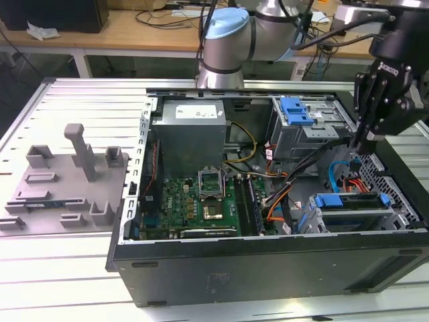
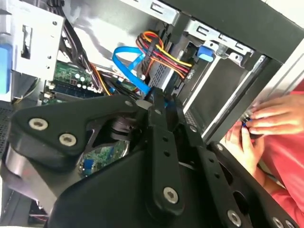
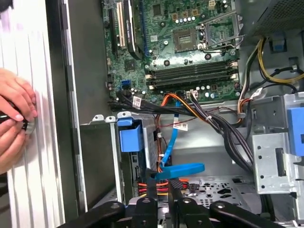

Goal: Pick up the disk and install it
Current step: 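Insert the second disk wire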

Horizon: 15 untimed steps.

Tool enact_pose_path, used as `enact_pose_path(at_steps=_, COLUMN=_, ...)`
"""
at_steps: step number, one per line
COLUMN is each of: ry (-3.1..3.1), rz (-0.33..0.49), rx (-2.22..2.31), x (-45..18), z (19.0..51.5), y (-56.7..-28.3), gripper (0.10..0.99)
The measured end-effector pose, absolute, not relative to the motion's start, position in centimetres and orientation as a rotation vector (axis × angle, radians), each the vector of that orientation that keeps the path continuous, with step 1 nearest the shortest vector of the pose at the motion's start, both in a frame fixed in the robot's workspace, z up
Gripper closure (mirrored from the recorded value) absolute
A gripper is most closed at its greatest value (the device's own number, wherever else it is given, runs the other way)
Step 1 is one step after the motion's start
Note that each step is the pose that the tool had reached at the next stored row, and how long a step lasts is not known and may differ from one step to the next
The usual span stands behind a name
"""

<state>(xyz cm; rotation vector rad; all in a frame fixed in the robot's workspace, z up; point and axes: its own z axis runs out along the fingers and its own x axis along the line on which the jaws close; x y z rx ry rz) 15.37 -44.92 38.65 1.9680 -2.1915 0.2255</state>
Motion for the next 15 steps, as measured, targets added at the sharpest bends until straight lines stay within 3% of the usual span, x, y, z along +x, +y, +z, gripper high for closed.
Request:
enact_pose_path(at_steps=10, ry=-2.088, rz=0.354, rx=1.874, x=15.4, z=38.3, y=-43.8, gripper=0.843)
enact_pose_path(at_steps=12, ry=-2.075, rz=0.376, rx=1.861, x=15.4, z=38.2, y=-43.7, gripper=0.769)
enact_pose_path(at_steps=15, ry=-2.075, rz=0.383, rx=1.848, x=15.4, z=37.8, y=-43.2, gripper=0.769)
